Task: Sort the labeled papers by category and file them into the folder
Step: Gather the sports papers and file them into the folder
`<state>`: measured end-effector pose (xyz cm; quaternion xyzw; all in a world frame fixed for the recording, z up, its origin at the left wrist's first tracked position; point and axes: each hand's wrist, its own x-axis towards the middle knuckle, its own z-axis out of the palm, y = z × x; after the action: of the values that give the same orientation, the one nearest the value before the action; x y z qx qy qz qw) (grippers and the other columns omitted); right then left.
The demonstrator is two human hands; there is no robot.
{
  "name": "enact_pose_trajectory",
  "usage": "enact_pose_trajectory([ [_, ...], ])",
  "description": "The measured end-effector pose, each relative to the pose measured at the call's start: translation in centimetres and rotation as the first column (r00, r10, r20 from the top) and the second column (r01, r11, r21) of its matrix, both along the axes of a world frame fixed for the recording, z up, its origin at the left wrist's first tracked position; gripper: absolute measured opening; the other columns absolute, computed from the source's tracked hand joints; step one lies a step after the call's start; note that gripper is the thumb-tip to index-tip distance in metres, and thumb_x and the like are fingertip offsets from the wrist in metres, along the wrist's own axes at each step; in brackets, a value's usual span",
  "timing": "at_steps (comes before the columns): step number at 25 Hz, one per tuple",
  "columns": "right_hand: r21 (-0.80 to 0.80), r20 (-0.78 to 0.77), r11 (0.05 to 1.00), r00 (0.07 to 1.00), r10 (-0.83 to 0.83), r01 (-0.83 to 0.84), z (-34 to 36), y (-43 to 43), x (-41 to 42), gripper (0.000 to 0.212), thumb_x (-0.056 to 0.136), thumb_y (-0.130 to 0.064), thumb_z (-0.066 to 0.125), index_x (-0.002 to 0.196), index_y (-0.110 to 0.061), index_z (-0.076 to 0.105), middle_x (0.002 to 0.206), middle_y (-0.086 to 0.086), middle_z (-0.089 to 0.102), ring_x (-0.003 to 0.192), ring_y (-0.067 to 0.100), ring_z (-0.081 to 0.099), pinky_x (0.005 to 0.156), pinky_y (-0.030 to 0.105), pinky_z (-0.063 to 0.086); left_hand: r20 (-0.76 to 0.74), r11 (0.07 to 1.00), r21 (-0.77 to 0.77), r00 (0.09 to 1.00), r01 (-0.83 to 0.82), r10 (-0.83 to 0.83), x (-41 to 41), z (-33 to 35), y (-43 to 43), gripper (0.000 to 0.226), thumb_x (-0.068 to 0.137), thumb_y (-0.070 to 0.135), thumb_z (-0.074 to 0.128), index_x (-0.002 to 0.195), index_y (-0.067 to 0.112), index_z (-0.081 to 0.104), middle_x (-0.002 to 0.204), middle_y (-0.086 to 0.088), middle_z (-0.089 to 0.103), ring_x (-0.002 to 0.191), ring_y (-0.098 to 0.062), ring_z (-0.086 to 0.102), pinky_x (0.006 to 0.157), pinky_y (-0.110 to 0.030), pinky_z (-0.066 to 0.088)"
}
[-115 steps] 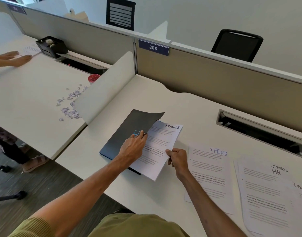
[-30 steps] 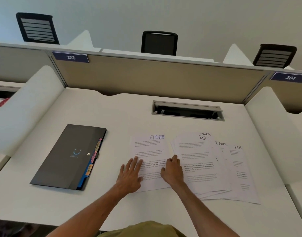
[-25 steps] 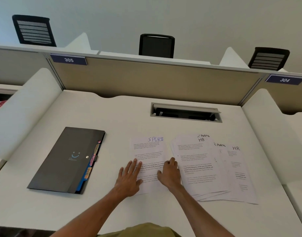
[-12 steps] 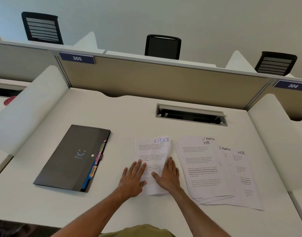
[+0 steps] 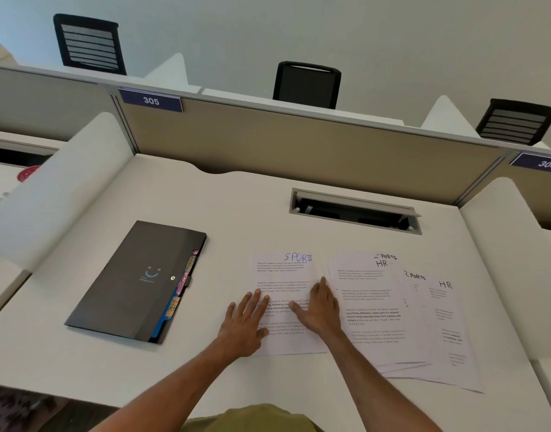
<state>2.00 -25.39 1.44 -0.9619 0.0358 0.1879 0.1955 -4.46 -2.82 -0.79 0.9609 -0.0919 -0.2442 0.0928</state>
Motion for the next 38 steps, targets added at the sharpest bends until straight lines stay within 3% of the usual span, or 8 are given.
enact_pose_trajectory([
  [5, 0.064, 0.060, 0.988, 0.989, 0.136, -0.140, -1.6, 1.5, -1.6, 0.109, 0.093, -0.073, 0.051, 0.167, -0.014, -0.003, 0.176, 0.006, -0.011, 0.162, 0.026, 0.000, 0.130, 0.050, 0.008, -0.005, 1.000, 0.010, 1.000, 0.003, -0.003, 0.0, 0.5, -0.1, 0.085, 0.110, 0.054, 0.038, 0.168, 0.027, -0.019, 0.175, -0.002, -0.027, 0.164, -0.026, -0.017, 0.131, -0.056, 0.001],
  [8, 0.233, 0.107, 0.971, 0.994, 0.024, -0.049, -0.3, 2.2, -1.0, 0.079, 0.086, -0.063, 0.068, 0.151, -0.033, 0.033, 0.160, 0.005, 0.038, 0.146, 0.029, 0.039, 0.115, 0.052, 0.041, -0.004, 1.000, 0.012, 1.000, 0.006, -0.006, 0.1, 0.2, -0.1, 0.086, 0.110, 0.055, 0.038, 0.168, 0.027, -0.018, 0.175, -0.001, -0.027, 0.164, -0.026, -0.016, 0.131, -0.057, 0.001],
  [12, 0.497, -0.013, 0.829, 0.958, -0.288, 0.256, 1.8, 1.6, 0.8, 0.073, 0.079, -0.048, 0.082, 0.128, -0.039, 0.029, 0.116, 0.002, 0.066, 0.101, 0.029, 0.070, 0.085, 0.044, 0.060, 0.006, 1.000, -0.018, 1.000, 0.001, -0.001, 0.1, -0.2, 0.0, 0.085, 0.110, 0.055, 0.037, 0.167, 0.028, -0.020, 0.175, 0.000, -0.028, 0.164, -0.026, -0.018, 0.131, -0.057, 0.000],
  [17, 0.274, -0.017, 0.916, 0.954, -0.299, 0.292, 2.2, -1.0, 1.8, 0.018, 0.093, -0.031, 0.065, 0.106, -0.019, 0.062, 0.095, -0.004, 0.073, 0.087, 0.025, 0.070, 0.082, 0.041, 0.060, 0.070, 0.990, -0.132, 0.996, -0.039, 0.048, -0.4, -0.7, 0.2, 0.086, 0.109, 0.050, 0.042, 0.168, 0.028, -0.017, 0.175, 0.000, -0.026, 0.164, -0.025, -0.018, 0.130, -0.054, -0.005],
  [20, 0.315, -0.022, 0.896, 0.946, -0.322, 0.312, 1.8, -2.8, 1.9, 0.022, 0.096, -0.028, 0.067, 0.116, -0.019, 0.071, 0.110, 0.002, 0.077, 0.099, 0.027, 0.071, 0.087, 0.037, 0.057, 0.091, 0.948, -0.289, 0.981, -0.136, 0.169, -0.3, -0.8, 0.5, 0.083, 0.110, 0.045, 0.046, 0.170, 0.021, -0.006, 0.178, -0.002, -0.014, 0.165, -0.025, -0.011, 0.131, -0.046, -0.005],
  [25, 0.680, -0.149, 0.601, 0.881, -0.448, 0.421, 2.5, -5.4, 1.5, 0.027, 0.091, -0.020, 0.078, 0.118, -0.015, 0.076, 0.114, 0.001, 0.079, 0.104, 0.024, 0.075, 0.095, 0.044, 0.060, -0.145, 0.564, -0.650, 0.812, -0.509, 0.566, 2.5, 2.4, 1.0, 0.078, 0.106, 0.044, 0.062, 0.168, 0.015, 0.025, 0.165, -0.009, 0.043, 0.151, -0.030, 0.041, 0.124, -0.048, 0.036],
  [30, 0.786, -0.259, 0.431, 0.869, -0.421, 0.443, 4.4, -6.0, -0.1, 0.017, 0.093, -0.013, 0.077, 0.109, -0.013, 0.079, 0.109, 0.002, 0.081, 0.100, 0.025, 0.075, 0.082, 0.038, 0.059, -0.466, 0.242, -0.764, 0.771, -0.598, 0.434, 4.1, 7.6, 0.5, 0.037, 0.104, 0.040, 0.066, 0.133, 0.017, 0.070, 0.117, 0.005, 0.081, 0.106, -0.021, 0.078, 0.085, -0.039, 0.063],
  [38, 0.353, 0.061, 0.778, 0.816, -0.574, 0.521, 2.7, -13.3, -0.4, 0.023, 0.095, -0.029, 0.073, 0.116, -0.021, 0.070, 0.119, 0.004, 0.072, 0.113, 0.028, 0.065, 0.093, 0.043, 0.055, -0.532, 0.091, -0.760, 0.697, -0.643, 0.480, 2.6, 7.4, -0.9, 0.026, 0.106, 0.023, 0.065, 0.132, 0.020, 0.069, 0.114, -0.001, 0.082, 0.099, -0.023, 0.080, 0.075, -0.038, 0.065],
])
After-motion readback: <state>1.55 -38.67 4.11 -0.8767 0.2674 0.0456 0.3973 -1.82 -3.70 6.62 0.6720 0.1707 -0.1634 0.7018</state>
